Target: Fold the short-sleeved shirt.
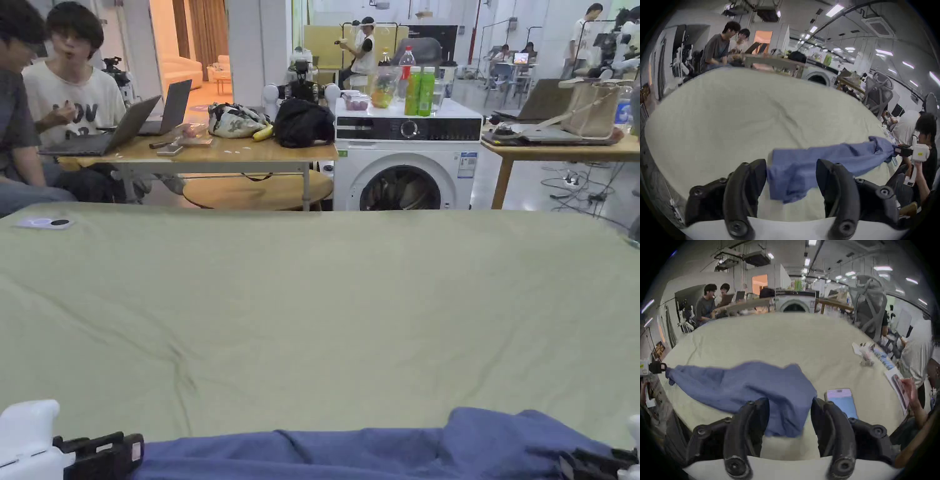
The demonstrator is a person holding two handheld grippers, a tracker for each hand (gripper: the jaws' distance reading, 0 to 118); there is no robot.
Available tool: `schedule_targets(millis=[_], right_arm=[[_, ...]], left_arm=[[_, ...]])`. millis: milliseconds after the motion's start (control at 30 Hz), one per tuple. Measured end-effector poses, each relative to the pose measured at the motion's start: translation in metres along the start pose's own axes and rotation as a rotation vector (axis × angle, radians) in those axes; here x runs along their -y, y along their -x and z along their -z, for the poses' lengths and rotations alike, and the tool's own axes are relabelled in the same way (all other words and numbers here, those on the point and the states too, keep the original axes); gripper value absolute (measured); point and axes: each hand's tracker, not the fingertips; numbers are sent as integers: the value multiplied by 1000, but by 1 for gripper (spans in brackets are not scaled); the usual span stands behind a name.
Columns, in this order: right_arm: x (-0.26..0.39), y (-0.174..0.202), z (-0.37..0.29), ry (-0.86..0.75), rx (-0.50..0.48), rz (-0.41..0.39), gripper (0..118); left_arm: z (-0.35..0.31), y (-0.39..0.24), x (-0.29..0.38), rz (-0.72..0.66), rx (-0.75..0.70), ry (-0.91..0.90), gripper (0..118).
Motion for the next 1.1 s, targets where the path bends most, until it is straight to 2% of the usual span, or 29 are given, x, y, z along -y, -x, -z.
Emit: schedule_targets(millis=[100,200,267,333,367,400,433,467,500,633,800,833,867,900,933,1033,1100], right_arm=[[-28,27,-4,-106,-38,-3,54],[-51,63,4,-135,-70,-39,54],[-57,84,18,-140,-83,-48,54],[-55,105,32,-131,-124,-50,54],[-53,113,38,-118,-142,-48,52],[-49,121,43,-87,-198,-41,30],[-44,128,48,-66,-201,-33,0],[-38,134,50,-74,-186,-27,0],[-32,138,52,-37,-227,-35,0],[-24,153,55,-42,-175,-121,0],[-30,148,53,-46,-192,-93,0],[-29,146,50,-47,-200,-85,0],[-27,144,48,-48,-212,-78,0],[-28,142,43,-55,-226,-69,0],[-25,140,41,-57,-230,-58,0],[-17,134,35,-46,-283,12,0],[-12,131,32,-37,-303,35,0]], left_arm=[[-4,-43,-31,147,-23,-117,63],[13,-76,-54,214,-45,-132,63],[29,-92,-59,212,-26,-115,63],[45,-105,-57,162,53,-98,63],[51,-110,-54,140,75,-86,59],[57,-115,-48,125,106,-70,39],[62,-119,-43,129,133,-58,15],[64,-122,-36,136,126,-40,0],[66,-126,-30,137,135,-34,0],[62,-123,-18,136,138,-16,0],[41,-84,-29,-55,152,-50,0],[34,-66,-29,-97,209,-52,15],[28,-46,-27,-142,272,-61,39],[22,-24,-24,-211,326,-67,70],[20,-10,-23,-256,308,-61,87],[13,38,-7,-345,178,-51,90],[17,68,8,-448,227,-24,90]])
